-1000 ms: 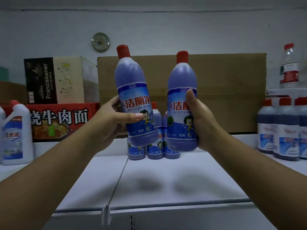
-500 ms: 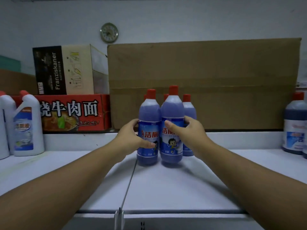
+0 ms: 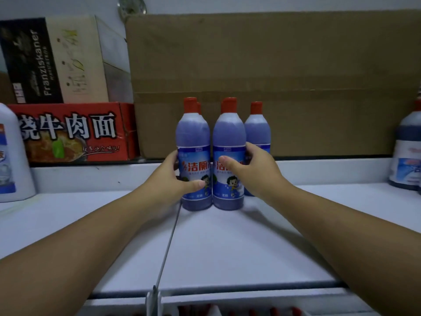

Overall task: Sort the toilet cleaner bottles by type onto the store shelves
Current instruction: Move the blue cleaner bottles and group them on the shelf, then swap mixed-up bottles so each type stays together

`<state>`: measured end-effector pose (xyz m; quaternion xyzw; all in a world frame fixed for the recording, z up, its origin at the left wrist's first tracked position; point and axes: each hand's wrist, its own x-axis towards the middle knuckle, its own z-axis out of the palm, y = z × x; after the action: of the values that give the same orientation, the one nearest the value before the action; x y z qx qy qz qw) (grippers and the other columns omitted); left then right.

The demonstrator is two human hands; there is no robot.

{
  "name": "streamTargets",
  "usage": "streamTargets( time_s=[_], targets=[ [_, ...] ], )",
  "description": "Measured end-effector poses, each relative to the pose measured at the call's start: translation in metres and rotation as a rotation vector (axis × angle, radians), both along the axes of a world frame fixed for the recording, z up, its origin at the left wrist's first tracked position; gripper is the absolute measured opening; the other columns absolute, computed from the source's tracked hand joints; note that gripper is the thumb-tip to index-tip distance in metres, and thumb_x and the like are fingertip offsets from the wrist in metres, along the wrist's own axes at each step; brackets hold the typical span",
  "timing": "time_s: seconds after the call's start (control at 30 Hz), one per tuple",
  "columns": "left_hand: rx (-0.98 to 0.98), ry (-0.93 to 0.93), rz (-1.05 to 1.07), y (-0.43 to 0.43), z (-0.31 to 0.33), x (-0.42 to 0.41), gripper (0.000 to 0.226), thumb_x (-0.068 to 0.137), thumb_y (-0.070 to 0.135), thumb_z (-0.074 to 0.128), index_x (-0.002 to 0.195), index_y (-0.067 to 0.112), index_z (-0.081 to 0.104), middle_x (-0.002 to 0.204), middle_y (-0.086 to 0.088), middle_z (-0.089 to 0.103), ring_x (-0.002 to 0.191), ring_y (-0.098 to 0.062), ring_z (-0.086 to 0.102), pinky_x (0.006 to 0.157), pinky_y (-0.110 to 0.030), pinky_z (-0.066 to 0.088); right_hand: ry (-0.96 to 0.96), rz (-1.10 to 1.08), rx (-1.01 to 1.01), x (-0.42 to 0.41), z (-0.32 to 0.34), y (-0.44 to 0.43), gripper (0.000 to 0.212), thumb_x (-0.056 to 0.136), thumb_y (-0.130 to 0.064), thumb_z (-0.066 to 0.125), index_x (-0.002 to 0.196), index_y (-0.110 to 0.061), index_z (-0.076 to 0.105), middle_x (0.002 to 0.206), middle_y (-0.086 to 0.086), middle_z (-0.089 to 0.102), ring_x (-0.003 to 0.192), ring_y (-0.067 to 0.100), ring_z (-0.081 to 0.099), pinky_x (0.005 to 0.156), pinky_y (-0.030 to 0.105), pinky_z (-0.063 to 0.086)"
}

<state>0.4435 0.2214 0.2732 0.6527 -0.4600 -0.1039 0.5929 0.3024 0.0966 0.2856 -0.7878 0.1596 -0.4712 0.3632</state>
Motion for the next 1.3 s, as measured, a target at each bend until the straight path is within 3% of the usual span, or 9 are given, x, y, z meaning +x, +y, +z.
streamTargets(
  time_s=[0.17,0.3,0.43,0.53,0.67,0.8,0.9,1.07,1.3],
  targets=[
    [0.01,-0.191,0.202,0.007,0.004,-0.006,0.093,0.074,0.029,0.079,0.148,0.024,0.022,0.148,0.0,0.037,0.133,-0.019,0.04,0.103,-0.036,0.041,0.103,-0.049,0.024,0.0,0.001,0.002,0.031,0.082,-0.042,0.067,0.105,-0.023,0.059,0.097,-0.006,0.067,0.088,0.012,0.064,0.07,0.026,0.052],
    [-0.169,-0.671,0.442,0.03,0.03,-0.039,0.064,0.085,0.037,0.058,0.142,0.017,0.038,0.152,-0.006,0.03,0.139,-0.021,0.029,0.111,-0.033,0.026,0.379,-0.211,-0.225,-0.027,0.008,0.009,0.036,0.086,-0.057,0.049,0.085,-0.022,0.058,0.081,-0.004,0.064,0.072,0.015,0.058,0.058,0.029,0.044],
    [-0.178,-0.894,0.06,0.044,0.036,-0.127,0.055,0.082,0.04,0.052,0.134,0.022,0.047,0.134,0.007,0.047,0.117,-0.002,0.046,0.094,-0.013,0.037,0.462,-0.261,-0.604,-0.094,0.014,0.012,0.049,0.09,-0.051,0.045,0.129,-0.022,0.052,0.131,0.0,0.054,0.118,0.019,0.05,0.097,0.038,0.043],
    [-0.265,-1.072,-0.269,0.046,0.008,-0.193,0.048,0.085,0.033,0.056,0.13,0.018,0.052,0.121,0.005,0.059,0.104,-0.001,0.054,0.087,-0.013,0.044,0.423,-0.284,-0.596,-0.147,0.008,0.016,0.045,0.093,-0.034,0.049,0.134,-0.018,0.048,0.14,0.001,0.049,0.128,0.014,0.043,0.104,0.018,0.031],
    [-0.29,-1.156,-0.599,0.039,-0.073,-0.231,0.028,0.081,0.023,0.062,0.108,0.017,0.069,0.093,0.003,0.069,0.081,-0.012,0.061,0.07,-0.022,0.047,0.099,-0.339,-0.742,-0.23,-0.027,0.038,0.028,0.091,-0.025,0.05,0.09,-0.005,0.069,0.083,0.008,0.067,0.075,0.014,0.054,0.067,0.025,0.045],
    [0.347,-0.876,-0.516,0.017,-0.156,-0.243,0.029,0.082,0.046,0.05,0.111,0.042,0.055,0.098,0.017,0.064,0.091,-0.003,0.057,0.082,-0.015,0.043,0.18,-0.239,-0.838,-0.298,-0.091,0.046,0.037,0.089,-0.016,0.05,0.058,-0.002,0.064,0.051,0.007,0.053,0.049,0.022,0.042,0.05,0.029,0.037],
    [0.663,-0.641,-0.391,-0.016,-0.222,-0.237,0.018,0.089,0.039,0.051,0.105,0.037,0.058,0.082,0.016,0.052,0.082,0.003,0.05,0.072,-0.006,0.036,0.474,-0.271,-0.638,-0.323,-0.157,0.017,0.042,0.091,-0.031,0.047,0.058,-0.011,0.062,0.051,-0.002,0.051,0.051,0.013,0.042,0.049,0.026,0.04],
    [0.91,-0.471,-0.343,-0.07,-0.291,-0.239,0.019,0.086,0.024,0.051,0.1,0.023,0.063,0.1,-0.001,0.066,0.085,-0.016,0.055,0.071,-0.022,0.042,0.831,-0.417,-0.12,-0.333,-0.252,-0.036,0.03,0.089,-0.037,0.05,0.074,-0.018,0.068,0.062,-0.013,0.052,0.059,0.004,0.045,0.06,0.023,0.034],
    [1.199,-0.619,-0.322,-0.122,-0.334,-0.27,0.055,0.094,0.029,0.043,0.143,0.008,0.032,0.152,-0.015,0.029,0.134,-0.031,0.036,0.11,-0.041,0.033,0.942,-0.3,0.68,-0.284,-0.346,-0.073,0.04,0.089,-0.04,0.054,0.121,-0.016,0.057,0.116,0.005,0.063,0.102,0.019,0.06,0.094,0.036,0.05]
  ],
)
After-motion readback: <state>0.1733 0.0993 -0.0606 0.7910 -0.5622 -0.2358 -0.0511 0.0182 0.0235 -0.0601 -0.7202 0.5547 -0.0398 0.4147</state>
